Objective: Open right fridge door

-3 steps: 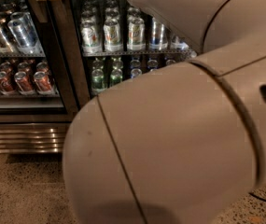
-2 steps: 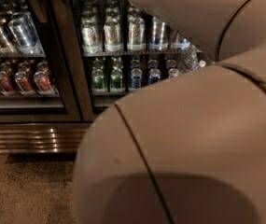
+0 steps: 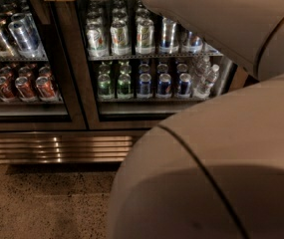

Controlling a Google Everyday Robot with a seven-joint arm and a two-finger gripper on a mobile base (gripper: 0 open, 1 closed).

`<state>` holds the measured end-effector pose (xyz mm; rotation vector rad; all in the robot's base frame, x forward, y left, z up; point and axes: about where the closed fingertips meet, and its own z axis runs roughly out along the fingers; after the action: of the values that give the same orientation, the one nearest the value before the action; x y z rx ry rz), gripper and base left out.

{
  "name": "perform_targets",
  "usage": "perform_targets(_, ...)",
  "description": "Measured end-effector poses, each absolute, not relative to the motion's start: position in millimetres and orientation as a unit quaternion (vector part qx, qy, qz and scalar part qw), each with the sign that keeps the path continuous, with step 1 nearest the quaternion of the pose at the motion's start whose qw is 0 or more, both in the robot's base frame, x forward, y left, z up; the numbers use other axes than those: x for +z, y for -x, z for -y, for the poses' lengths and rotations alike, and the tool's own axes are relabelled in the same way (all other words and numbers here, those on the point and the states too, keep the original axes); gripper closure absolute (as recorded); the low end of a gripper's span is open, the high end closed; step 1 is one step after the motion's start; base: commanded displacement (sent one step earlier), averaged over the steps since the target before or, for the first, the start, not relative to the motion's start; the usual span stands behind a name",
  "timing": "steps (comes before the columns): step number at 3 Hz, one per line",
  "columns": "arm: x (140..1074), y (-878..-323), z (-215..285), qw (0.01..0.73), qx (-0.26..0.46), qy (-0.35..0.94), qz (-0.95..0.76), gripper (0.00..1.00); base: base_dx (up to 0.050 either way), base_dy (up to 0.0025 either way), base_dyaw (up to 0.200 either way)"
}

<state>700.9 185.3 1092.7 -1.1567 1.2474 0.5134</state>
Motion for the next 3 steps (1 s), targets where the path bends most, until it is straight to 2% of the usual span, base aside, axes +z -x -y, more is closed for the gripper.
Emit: perform_targets(3, 1084.6, -714.3, -182.4, 0.629, 0.226, 0.506, -0.545, 0.31, 0.0, 0.0, 0.0)
